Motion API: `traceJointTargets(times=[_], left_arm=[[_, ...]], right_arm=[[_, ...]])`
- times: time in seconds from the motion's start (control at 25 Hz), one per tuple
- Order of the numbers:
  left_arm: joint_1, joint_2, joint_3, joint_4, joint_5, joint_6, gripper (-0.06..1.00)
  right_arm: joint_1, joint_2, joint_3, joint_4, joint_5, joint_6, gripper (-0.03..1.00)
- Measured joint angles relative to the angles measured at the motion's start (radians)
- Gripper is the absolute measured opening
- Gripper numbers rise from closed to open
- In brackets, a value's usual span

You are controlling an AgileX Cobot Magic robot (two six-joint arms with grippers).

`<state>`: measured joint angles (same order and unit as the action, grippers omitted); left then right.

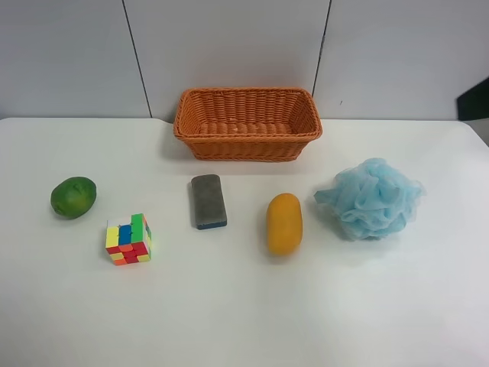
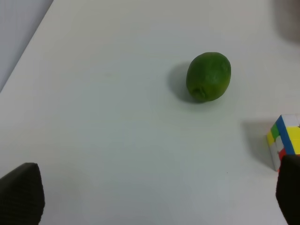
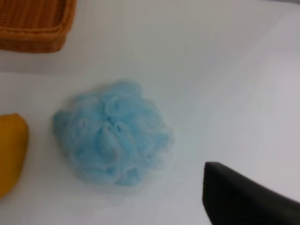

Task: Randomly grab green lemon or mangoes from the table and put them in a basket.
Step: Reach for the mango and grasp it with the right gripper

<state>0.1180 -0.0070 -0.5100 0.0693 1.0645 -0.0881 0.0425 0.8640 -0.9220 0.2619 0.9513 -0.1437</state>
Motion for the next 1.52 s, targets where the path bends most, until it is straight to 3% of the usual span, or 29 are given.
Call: traceJointTargets(times=[0.24, 0.56, 0.84, 1.04, 1.24, 1.52], left_arm=[[0.000, 0.000, 0.000, 0.000, 0.000, 0.000, 0.99], [0.000, 0.000, 0.000, 0.000, 0.000, 0.001, 0.99], [0.000, 0.000, 0.000, 0.000, 0.000, 0.001, 0.99], [0.000, 0.000, 0.000, 0.000, 0.000, 0.001, 0.99], [0.000, 0.000, 0.000, 0.000, 0.001, 0.001, 0.99], [0.000, 0.000, 0.000, 0.000, 0.001, 0.003, 0.99]], right_arm=[[0.022, 0.245, -0.001, 0.184, -0.032, -0.095, 0.99], [0.315, 0.458, 0.000, 0.182, -0.220, -0.047, 0.99], [0.443, 0.671, 0.000, 0.183, -0.305, 0.086, 0.99], [0.471, 0.793, 0.000, 0.165, -0.325, 0.172, 0.97], [0.474, 0.811, 0.000, 0.056, -0.330, 0.233, 0.89], [0.463, 0.812, 0.000, -0.043, -0.316, 0.300, 0.88]])
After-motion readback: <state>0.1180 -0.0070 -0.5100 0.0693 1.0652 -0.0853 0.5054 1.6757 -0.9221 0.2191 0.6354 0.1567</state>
